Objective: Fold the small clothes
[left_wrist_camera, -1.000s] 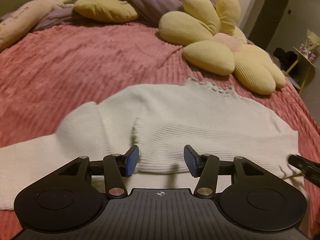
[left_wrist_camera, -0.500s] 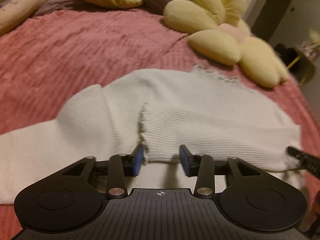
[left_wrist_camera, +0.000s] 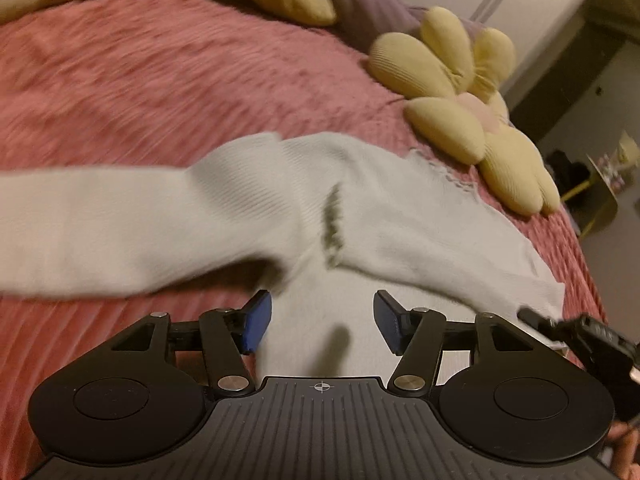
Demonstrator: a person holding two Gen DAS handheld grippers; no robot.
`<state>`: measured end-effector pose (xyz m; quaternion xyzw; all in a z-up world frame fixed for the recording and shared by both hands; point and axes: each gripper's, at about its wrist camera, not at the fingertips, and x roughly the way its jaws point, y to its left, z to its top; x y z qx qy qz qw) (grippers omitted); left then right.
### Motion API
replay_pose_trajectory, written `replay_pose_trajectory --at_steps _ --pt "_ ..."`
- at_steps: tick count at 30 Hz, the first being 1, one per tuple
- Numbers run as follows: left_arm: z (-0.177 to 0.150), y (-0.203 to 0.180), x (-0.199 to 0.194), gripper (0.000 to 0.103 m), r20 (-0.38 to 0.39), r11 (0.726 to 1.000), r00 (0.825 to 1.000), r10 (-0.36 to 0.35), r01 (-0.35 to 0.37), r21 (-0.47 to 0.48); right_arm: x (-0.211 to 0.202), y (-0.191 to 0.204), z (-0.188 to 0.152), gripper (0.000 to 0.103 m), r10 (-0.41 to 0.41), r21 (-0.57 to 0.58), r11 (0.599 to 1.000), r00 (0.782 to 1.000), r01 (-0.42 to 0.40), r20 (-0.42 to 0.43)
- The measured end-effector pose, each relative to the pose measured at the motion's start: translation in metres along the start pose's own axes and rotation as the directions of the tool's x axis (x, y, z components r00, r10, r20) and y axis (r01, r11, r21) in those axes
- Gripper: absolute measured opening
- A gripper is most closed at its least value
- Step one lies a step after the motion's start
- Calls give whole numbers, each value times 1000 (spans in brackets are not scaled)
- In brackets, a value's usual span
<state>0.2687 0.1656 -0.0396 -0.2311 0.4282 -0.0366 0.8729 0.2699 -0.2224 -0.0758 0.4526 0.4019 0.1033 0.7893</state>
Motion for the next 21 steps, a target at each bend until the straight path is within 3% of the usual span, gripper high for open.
replay_pose_trajectory --at_steps 4,6,8,10,11,12,14,18,19,21 --pt "-8 9 -8 62 1 1000 1000 -6 6 -20 22 8 -1 40 6 9 1000 1000 -6 1" --pt "-12 11 -14 62 14 1000 1000 9 -9 -14 26 11 -1 24 12 16 1000 1000 -12 -15" --pt "-15 17 -20 67 34 1000 999 20 -20 -25 29 8 -2 11 83 69 995 994 -78 -65" --pt "-17 32 -26 80 57 997 998 27 -22 -76 29 3 -5 11 92 102 991 993 -84 -75" --pt "-18 41 -29 87 69 994 997 27 -19 -110 30 5 -6 10 30 59 998 996 -25 -88" --pt "-19 54 -33 88 79 986 996 37 -24 -162 30 10 -9 4 -34 -35 999 995 31 -95" --pt "-22 79 -40 88 92 965 994 60 -34 -260 20 28 -17 6 -97 -199 977 993 82 -66" --pt "-27 128 -68 88 167 905 977 135 -52 -423 -12 56 -40 31 -192 -450 874 981 186 32" --pt "-28 138 -76 88 185 889 968 170 -70 -452 -21 59 -50 32 -219 -504 835 973 222 66" --pt "-28 158 -88 88 217 863 949 227 -93 -497 -35 58 -63 32 -244 -544 800 966 254 92"
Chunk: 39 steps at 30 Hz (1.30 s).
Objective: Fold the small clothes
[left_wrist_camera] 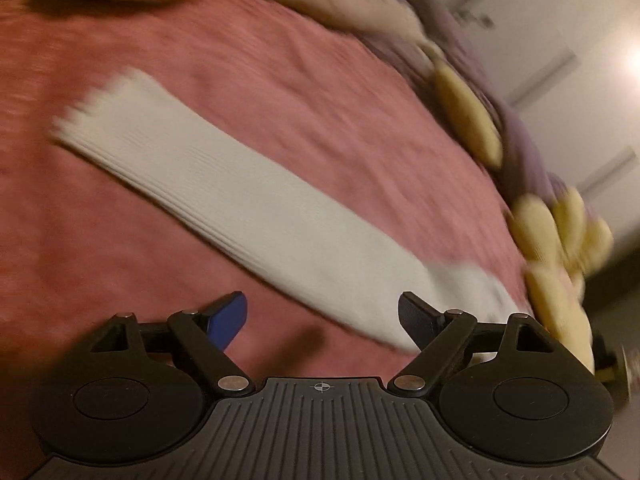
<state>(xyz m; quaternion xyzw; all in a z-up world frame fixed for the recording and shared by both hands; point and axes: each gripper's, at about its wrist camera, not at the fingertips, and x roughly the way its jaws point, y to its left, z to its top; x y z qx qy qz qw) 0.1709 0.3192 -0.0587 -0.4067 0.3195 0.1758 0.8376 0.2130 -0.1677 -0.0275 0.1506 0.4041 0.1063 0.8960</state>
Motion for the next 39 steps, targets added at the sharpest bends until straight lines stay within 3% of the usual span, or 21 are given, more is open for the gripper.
replay_pose_trajectory --at_steps 3,7,10,12,14,17,19,21,23,27,28,29,31,34,39 --pt "19 25 -1 74 57 997 997 43 -40 -59 -16 -4 -18 33 -6 25 1000 1000 6 -2" --pt "42 50 9 43 79 988 996 40 -27 -154 -30 -4 -28 33 -19 34 999 1000 19 -1" --pt "53 68 11 41 110 971 993 40 -13 -237 -31 1 -30 33 -42 3 999 999 42 -3" --pt "59 77 15 33 102 961 994 28 1 -277 -34 2 -32 33 -50 -9 999 999 50 -4" --pt "63 77 13 8 92 968 995 46 -21 -251 -36 1 -34 33 -53 -7 999 999 53 -5" --pt "65 46 4 8 106 996 993 51 -43 -80 -38 0 -36 33 -56 -6 998 998 56 1" --pt "62 6 -6 9 116 999 993 -11 6 44 -38 1 -36 33 -67 -15 998 998 67 12" --pt "54 -43 -13 9 103 981 991 -89 69 179 -39 1 -36 33 -79 -22 997 997 79 23" --pt "32 -102 -22 9 67 929 978 -200 167 331 -39 -1 -36 33 -78 -12 997 997 79 28" --pt "-33 -192 -28 10 -58 780 935 -351 326 534 -42 -4 -39 33 -72 -3 997 997 73 41" --pt "-52 -210 -23 16 -99 742 925 -366 354 569 -43 -5 -39 33 -66 1 998 997 66 42" --pt "-70 -222 -18 31 -131 716 922 -364 367 593 -43 -6 -39 33 -63 5 998 997 63 41" --pt "-103 -236 -5 51 -190 682 923 -334 376 628 -44 -8 -38 33 -49 10 999 998 48 41" --pt "-127 -228 8 53 -221 675 932 -287 361 643 -45 -14 -34 33 -31 13 999 999 30 42" --pt "-123 -180 24 55 -162 738 981 -108 189 648 -32 -18 -19 33 103 72 992 994 -105 28"
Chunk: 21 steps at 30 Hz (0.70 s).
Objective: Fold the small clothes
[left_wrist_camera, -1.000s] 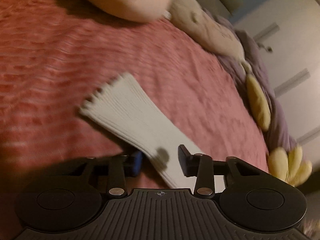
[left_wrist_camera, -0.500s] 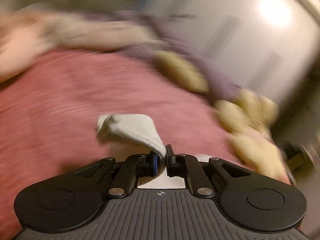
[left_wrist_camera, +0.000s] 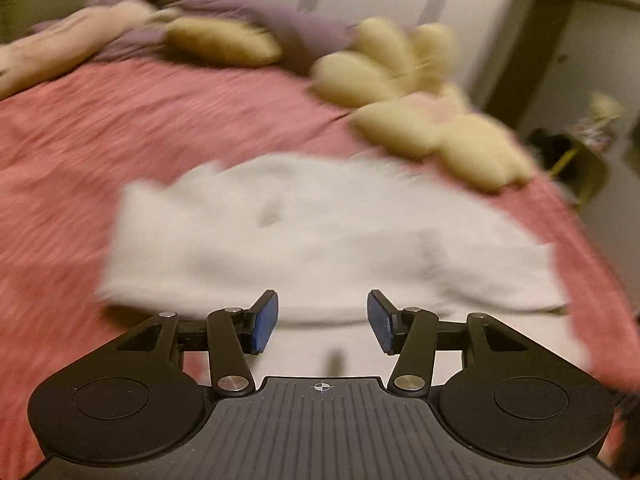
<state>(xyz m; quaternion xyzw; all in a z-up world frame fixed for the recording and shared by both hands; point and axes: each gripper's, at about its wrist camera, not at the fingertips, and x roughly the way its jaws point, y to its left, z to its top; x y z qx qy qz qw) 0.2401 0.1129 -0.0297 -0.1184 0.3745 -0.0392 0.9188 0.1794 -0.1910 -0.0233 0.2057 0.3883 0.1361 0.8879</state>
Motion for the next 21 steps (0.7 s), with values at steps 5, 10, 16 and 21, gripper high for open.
replay_pose_trajectory --at_steps 5,10,16,21 --pt "-10 33 3 56 -38 995 995 91 -93 -35 46 18 27 48 110 18 994 993 -110 -38" --pt "-10 51 8 58 -42 990 991 128 -130 -47 92 47 42 55 68 -67 995 994 -74 -87" --pt "-10 54 12 60 -35 991 992 125 -127 -49 113 70 49 15 37 -139 989 993 -52 -111" --pt "-3 45 13 60 -23 989 989 143 -144 -38 80 95 59 8 11 -316 949 999 5 47"
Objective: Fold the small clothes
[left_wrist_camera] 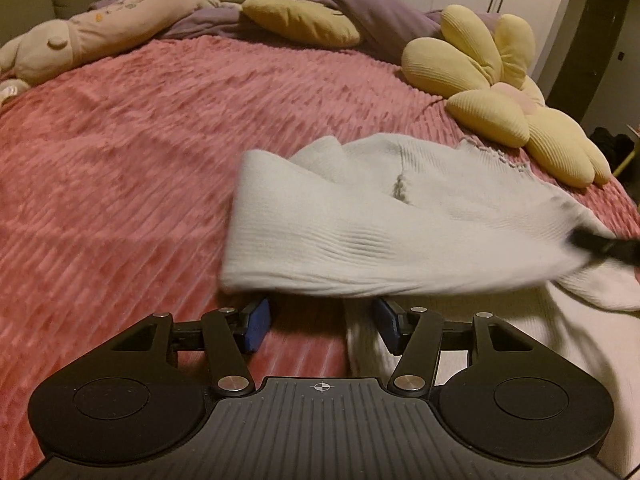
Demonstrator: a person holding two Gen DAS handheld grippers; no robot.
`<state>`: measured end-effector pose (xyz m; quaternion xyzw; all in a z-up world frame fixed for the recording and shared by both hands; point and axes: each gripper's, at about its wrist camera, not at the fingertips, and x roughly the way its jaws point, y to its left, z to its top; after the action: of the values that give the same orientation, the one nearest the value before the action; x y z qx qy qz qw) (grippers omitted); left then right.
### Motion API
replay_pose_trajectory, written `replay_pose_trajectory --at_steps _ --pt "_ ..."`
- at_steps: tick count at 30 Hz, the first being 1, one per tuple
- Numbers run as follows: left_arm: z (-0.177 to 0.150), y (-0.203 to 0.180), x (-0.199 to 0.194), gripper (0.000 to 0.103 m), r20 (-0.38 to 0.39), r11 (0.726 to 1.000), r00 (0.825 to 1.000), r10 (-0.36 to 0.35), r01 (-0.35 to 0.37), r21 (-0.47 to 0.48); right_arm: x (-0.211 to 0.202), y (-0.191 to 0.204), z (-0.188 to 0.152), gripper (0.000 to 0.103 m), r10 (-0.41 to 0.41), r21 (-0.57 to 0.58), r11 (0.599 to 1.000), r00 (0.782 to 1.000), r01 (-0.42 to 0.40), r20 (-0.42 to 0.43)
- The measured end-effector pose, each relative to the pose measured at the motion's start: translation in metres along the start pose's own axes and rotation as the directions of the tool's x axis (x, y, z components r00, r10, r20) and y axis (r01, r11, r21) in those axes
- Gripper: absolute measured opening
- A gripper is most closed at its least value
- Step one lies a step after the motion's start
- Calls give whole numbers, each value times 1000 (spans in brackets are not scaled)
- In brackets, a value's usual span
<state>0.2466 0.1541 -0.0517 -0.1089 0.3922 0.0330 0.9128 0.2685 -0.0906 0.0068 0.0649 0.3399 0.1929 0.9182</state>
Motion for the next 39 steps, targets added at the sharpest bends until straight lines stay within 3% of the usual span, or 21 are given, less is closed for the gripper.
replay_pose_trajectory --at_steps 4,9,11,13,16,18,19,20,21,22,25,29,37,39 --pt "10 -15 4 60 7 1000 1000 -18 18 24 -33 -21 11 8 -126 1 992 983 127 135" --pt "15 -43 21 61 6 997 1000 -29 29 74 -40 -80 1 8 -269 115 959 959 258 93" --pt "14 -49 27 61 -6 996 1000 -25 25 86 -34 -106 -10 8 -271 168 950 962 263 22" --pt "14 -53 31 61 -10 995 1000 -13 14 100 -28 -124 -19 13 -218 242 945 975 220 -33" --pt "15 -52 33 62 -18 996 1000 -15 16 91 -24 -137 -23 21 -146 322 935 989 148 -28" --pt "16 -52 34 62 -21 995 1000 -13 15 94 -17 -138 -20 34 -132 326 935 991 137 -36" --pt "16 -52 34 63 -22 995 1000 -10 12 97 -10 -136 -17 34 -130 324 936 990 141 -55" --pt "17 -53 34 63 -22 995 1000 -7 9 99 -3 -136 -15 30 -132 315 937 988 150 -78" --pt "17 -54 34 63 -20 995 1000 -4 6 101 -3 -133 -16 7 -133 294 944 987 152 -84" --pt "17 -54 35 63 -18 995 1000 -1 3 104 -3 -128 -12 6 -151 247 955 985 167 -79" --pt "19 -56 36 63 -6 994 1000 17 -16 109 -22 -102 -2 6 -266 81 962 962 261 64" --pt "20 -56 39 63 -6 995 1000 31 -30 94 -38 -99 6 6 -369 29 929 912 370 176" --pt "22 -55 42 65 -5 995 998 58 -57 82 -39 -130 -6 6 -484 77 875 863 478 146" --pt "22 -56 43 66 -2 994 998 65 -64 90 -35 -138 -11 6 -497 82 867 860 491 116"
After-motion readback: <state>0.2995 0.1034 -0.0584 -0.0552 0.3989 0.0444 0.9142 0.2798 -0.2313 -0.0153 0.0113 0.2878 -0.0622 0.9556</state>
